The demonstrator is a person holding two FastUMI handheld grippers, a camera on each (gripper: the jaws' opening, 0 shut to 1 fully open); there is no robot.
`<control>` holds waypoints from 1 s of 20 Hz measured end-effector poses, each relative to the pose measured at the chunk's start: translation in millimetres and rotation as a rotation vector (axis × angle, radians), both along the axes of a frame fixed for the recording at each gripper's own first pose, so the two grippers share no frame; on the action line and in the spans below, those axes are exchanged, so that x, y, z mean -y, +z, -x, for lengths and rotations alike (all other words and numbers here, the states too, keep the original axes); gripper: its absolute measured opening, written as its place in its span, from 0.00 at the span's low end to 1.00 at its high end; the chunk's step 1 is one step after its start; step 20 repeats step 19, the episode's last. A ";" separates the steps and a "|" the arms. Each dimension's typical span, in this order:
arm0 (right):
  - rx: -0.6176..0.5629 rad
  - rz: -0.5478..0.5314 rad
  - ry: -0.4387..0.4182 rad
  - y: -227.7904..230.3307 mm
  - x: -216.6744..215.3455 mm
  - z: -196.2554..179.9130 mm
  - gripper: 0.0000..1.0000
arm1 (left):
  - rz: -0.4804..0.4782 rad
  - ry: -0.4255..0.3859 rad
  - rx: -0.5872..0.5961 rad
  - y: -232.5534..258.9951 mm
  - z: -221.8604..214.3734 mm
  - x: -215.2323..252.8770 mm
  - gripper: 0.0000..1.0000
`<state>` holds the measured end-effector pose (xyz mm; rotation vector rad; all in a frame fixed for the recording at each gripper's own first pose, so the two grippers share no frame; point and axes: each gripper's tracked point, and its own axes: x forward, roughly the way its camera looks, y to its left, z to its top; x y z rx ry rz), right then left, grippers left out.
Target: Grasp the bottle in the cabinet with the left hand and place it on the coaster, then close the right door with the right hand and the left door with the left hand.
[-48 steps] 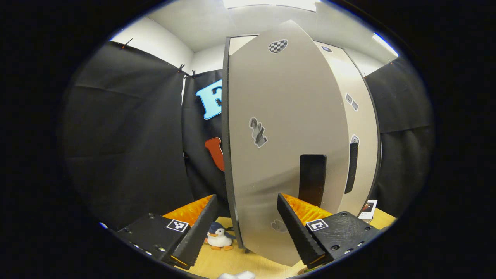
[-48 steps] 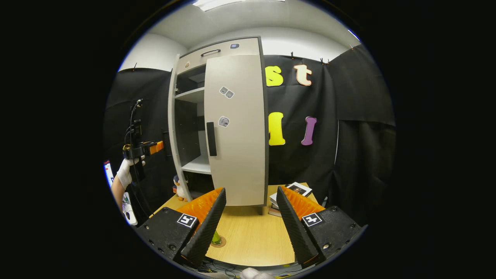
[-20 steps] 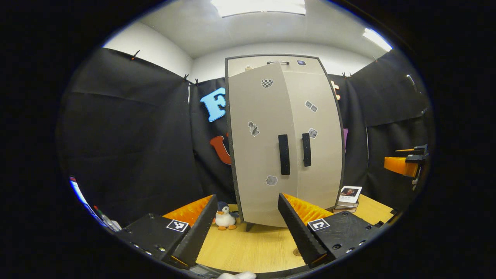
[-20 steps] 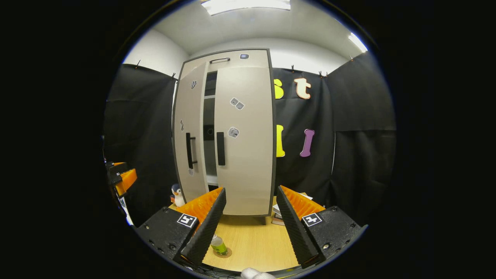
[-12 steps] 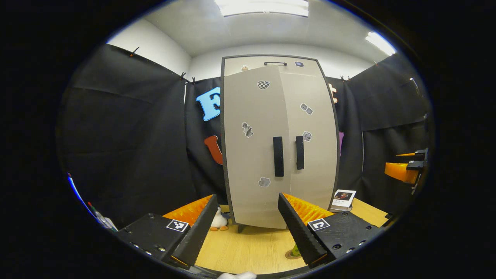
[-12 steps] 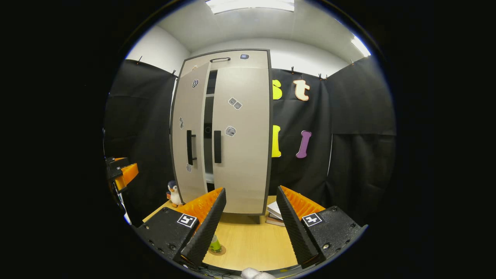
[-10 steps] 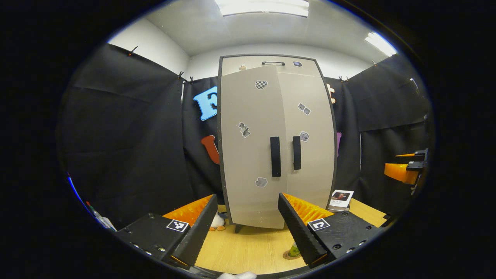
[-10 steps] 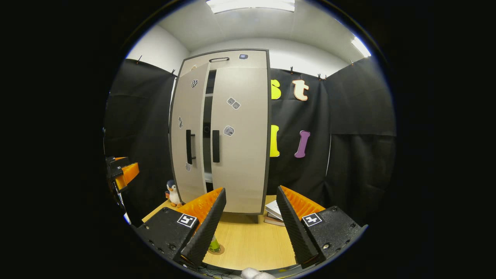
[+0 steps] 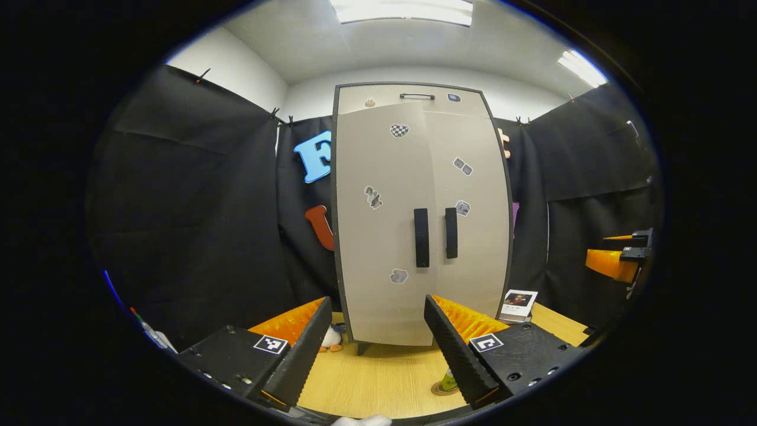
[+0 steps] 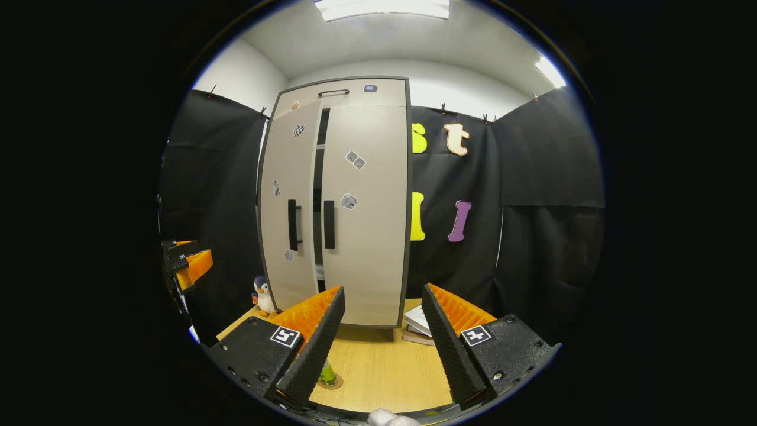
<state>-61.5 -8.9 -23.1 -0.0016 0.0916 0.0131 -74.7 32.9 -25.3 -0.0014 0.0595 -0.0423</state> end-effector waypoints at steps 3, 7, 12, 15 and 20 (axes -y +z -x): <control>0.002 0.000 -0.001 -0.9 0.7 -1.3 0.81 | 0.001 0.010 -0.003 -1.0 -3.3 -4.3 0.96; 0.001 -0.011 -0.003 -2.3 2.4 -8.3 0.81 | 0.004 0.013 -0.004 -2.4 -6.6 -4.3 0.96; 0.013 -0.016 0.006 3.1 0.4 -19.5 0.81 | -0.001 0.017 0.003 0.9 -13.9 -4.9 0.96; 0.019 -0.018 0.017 5.0 -3.0 -25.2 0.81 | 0.004 0.019 0.005 1.7 -18.6 -3.6 0.96; 0.021 -0.009 0.018 5.4 -4.1 -29.6 0.81 | -0.002 0.013 0.008 1.3 -24.4 -1.6 0.96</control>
